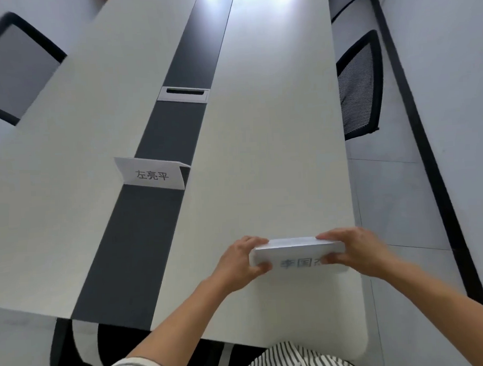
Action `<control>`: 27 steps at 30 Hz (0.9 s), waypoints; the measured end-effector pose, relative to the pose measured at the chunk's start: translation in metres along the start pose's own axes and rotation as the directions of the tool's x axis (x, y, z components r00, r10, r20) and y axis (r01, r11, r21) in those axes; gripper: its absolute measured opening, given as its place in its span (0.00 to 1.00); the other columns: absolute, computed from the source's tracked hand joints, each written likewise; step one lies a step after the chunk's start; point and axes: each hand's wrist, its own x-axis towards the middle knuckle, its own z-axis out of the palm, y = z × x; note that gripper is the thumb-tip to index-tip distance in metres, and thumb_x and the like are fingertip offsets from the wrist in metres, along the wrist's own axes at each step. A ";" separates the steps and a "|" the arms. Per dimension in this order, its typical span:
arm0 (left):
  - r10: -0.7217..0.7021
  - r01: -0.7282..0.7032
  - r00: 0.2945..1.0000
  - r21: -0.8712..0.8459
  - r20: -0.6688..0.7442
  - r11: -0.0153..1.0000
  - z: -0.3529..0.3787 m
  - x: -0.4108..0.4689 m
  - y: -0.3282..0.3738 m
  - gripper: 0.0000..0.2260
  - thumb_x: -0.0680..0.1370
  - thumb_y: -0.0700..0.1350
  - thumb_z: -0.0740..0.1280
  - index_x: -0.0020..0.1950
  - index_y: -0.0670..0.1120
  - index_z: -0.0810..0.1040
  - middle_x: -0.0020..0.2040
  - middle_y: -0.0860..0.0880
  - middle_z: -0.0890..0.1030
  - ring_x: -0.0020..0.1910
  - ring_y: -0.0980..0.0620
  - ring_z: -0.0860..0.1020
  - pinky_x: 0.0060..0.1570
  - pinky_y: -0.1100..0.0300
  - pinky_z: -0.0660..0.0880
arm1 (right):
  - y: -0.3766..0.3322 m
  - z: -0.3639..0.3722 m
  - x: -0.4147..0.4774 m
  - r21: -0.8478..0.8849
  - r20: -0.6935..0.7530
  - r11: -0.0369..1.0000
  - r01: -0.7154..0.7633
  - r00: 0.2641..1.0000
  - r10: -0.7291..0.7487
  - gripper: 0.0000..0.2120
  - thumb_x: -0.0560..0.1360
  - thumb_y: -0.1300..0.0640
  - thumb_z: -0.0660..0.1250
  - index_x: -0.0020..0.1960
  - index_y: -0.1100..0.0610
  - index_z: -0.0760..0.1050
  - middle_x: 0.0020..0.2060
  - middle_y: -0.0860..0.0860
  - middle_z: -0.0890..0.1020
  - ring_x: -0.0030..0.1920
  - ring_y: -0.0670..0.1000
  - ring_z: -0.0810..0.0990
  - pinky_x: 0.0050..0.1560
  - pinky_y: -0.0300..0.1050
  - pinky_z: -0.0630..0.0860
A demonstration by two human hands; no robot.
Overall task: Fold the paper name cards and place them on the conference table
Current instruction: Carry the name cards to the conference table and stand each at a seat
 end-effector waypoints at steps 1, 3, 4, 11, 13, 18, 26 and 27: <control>-0.017 0.015 0.999 -0.075 -0.036 0.997 -0.004 -0.002 0.003 0.24 0.71 0.52 0.74 0.65 0.52 0.75 0.64 0.53 0.76 0.63 0.53 0.73 0.62 0.60 0.69 | 0.001 -0.005 0.000 0.025 -0.022 0.999 0.021 1.000 -0.020 0.26 0.64 0.39 0.75 0.61 0.42 0.78 0.56 0.42 0.83 0.56 0.48 0.80 0.53 0.43 0.74; -0.044 0.026 0.996 -0.215 -0.080 0.976 -0.017 -0.008 0.013 0.23 0.69 0.52 0.75 0.63 0.52 0.77 0.62 0.55 0.77 0.60 0.57 0.74 0.58 0.65 0.68 | -0.003 -0.021 -0.004 0.133 -0.035 0.989 0.060 0.998 -0.055 0.21 0.62 0.40 0.77 0.54 0.39 0.81 0.47 0.40 0.85 0.49 0.47 0.82 0.50 0.44 0.78; -0.050 0.024 0.995 -0.288 -0.085 0.957 -0.024 -0.013 0.020 0.22 0.69 0.52 0.76 0.62 0.53 0.77 0.60 0.57 0.78 0.59 0.58 0.75 0.56 0.66 0.69 | -0.005 -0.030 -0.006 0.216 -0.019 0.974 0.074 0.997 -0.072 0.18 0.61 0.41 0.78 0.49 0.38 0.82 0.42 0.39 0.85 0.46 0.46 0.83 0.47 0.45 0.79; -0.084 -0.007 0.991 -0.681 -0.101 0.732 -0.058 -0.049 0.047 0.20 0.70 0.51 0.73 0.59 0.47 0.76 0.52 0.48 0.85 0.50 0.47 0.83 0.50 0.53 0.80 | -0.030 -0.061 0.000 0.693 -0.017 0.702 0.165 0.977 -0.213 0.17 0.63 0.45 0.78 0.41 0.59 0.84 0.37 0.58 0.85 0.36 0.54 0.83 0.38 0.48 0.78; -0.149 0.018 0.981 -0.719 -0.120 0.695 -0.059 -0.061 0.040 0.25 0.66 0.55 0.73 0.59 0.46 0.77 0.53 0.45 0.85 0.52 0.44 0.83 0.53 0.49 0.79 | -0.034 -0.059 0.006 0.807 -0.061 0.577 0.127 0.989 -0.133 0.20 0.67 0.38 0.69 0.43 0.56 0.84 0.36 0.54 0.85 0.37 0.52 0.82 0.36 0.43 0.78; -0.328 0.052 0.929 -0.818 -0.171 0.573 -0.055 -0.097 0.009 0.22 0.69 0.51 0.72 0.59 0.42 0.77 0.54 0.41 0.84 0.51 0.42 0.83 0.48 0.51 0.80 | -0.017 -0.023 0.022 0.446 -0.060 0.885 0.131 0.991 -0.117 0.39 0.57 0.20 0.60 0.55 0.47 0.79 0.52 0.44 0.83 0.56 0.48 0.81 0.57 0.46 0.75; -0.546 -0.017 0.795 -0.911 -0.262 0.412 -0.028 -0.145 -0.020 0.18 0.71 0.52 0.72 0.58 0.46 0.79 0.50 0.47 0.86 0.48 0.48 0.83 0.44 0.53 0.77 | -0.020 0.026 0.018 -0.321 0.047 0.919 0.229 0.973 -0.226 0.29 0.70 0.36 0.66 0.69 0.40 0.65 0.64 0.42 0.77 0.62 0.50 0.76 0.53 0.44 0.70; -0.566 -0.025 0.781 -0.918 -0.266 0.396 -0.022 -0.149 -0.021 0.19 0.71 0.53 0.71 0.59 0.46 0.79 0.51 0.47 0.86 0.50 0.47 0.82 0.46 0.51 0.76 | -0.020 0.025 0.017 -0.324 0.034 0.917 0.232 0.972 -0.234 0.28 0.71 0.36 0.65 0.69 0.39 0.66 0.63 0.42 0.78 0.61 0.50 0.77 0.52 0.44 0.70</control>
